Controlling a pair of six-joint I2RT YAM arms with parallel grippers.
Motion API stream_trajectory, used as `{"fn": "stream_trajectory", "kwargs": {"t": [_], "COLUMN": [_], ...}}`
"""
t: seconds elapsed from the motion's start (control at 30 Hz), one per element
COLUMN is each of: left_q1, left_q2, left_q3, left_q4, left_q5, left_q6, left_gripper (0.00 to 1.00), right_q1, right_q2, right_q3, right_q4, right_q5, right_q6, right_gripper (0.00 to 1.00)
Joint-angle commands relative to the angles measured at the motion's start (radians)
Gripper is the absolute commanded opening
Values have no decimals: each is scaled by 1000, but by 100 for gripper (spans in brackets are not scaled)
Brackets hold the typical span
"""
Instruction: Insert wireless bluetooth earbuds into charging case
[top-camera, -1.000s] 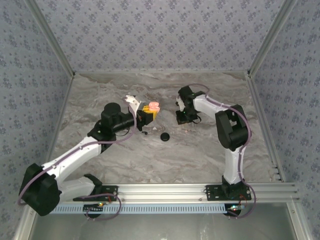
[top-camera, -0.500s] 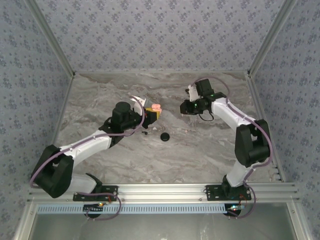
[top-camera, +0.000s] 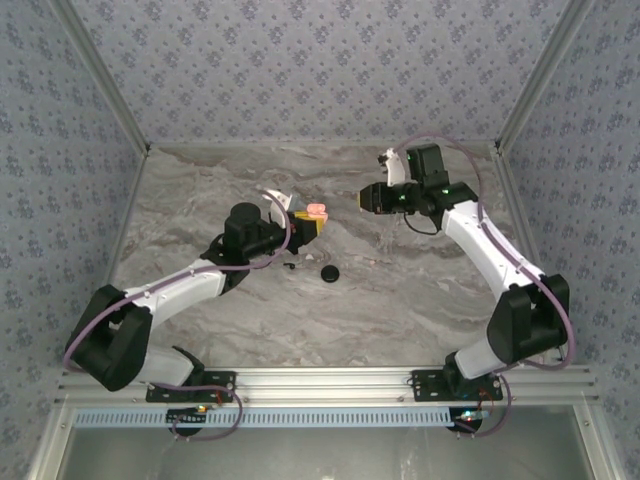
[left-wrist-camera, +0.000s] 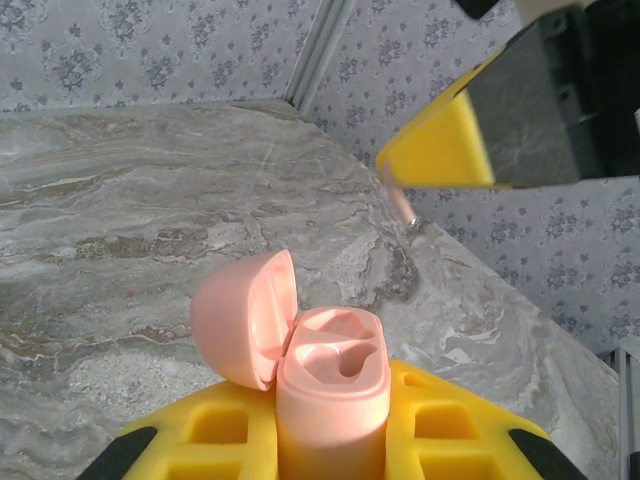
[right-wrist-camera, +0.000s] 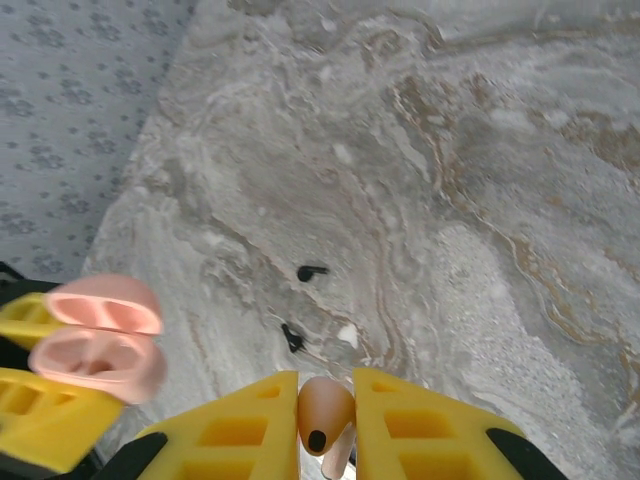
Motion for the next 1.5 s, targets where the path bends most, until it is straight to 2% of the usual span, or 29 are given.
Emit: {"fn": "stream_trajectory", "kwargs": {"t": [0.0,0.33,0.8,1.47], "left_q1": [-7,-13,-27,-45], "left_q2": [6,33,59,68], "left_q3": [4,5,24,48], "left_q4": [72,204,320,414], "left_q5": [39,125,169,124], "left_q6": [28,1,-57,-134], "left_gripper": [8,8,7,6], "right_q1": [9,61,127,177], "right_q2": [-52,-113,-125,-113], "right_q3": [52,84,110,103], "right_q4": [-6,58,102,137], "right_q5": [-50,-83,-105,-64], "right_q6": [19,19,9,12], "right_gripper": [18,19,20,20]}}
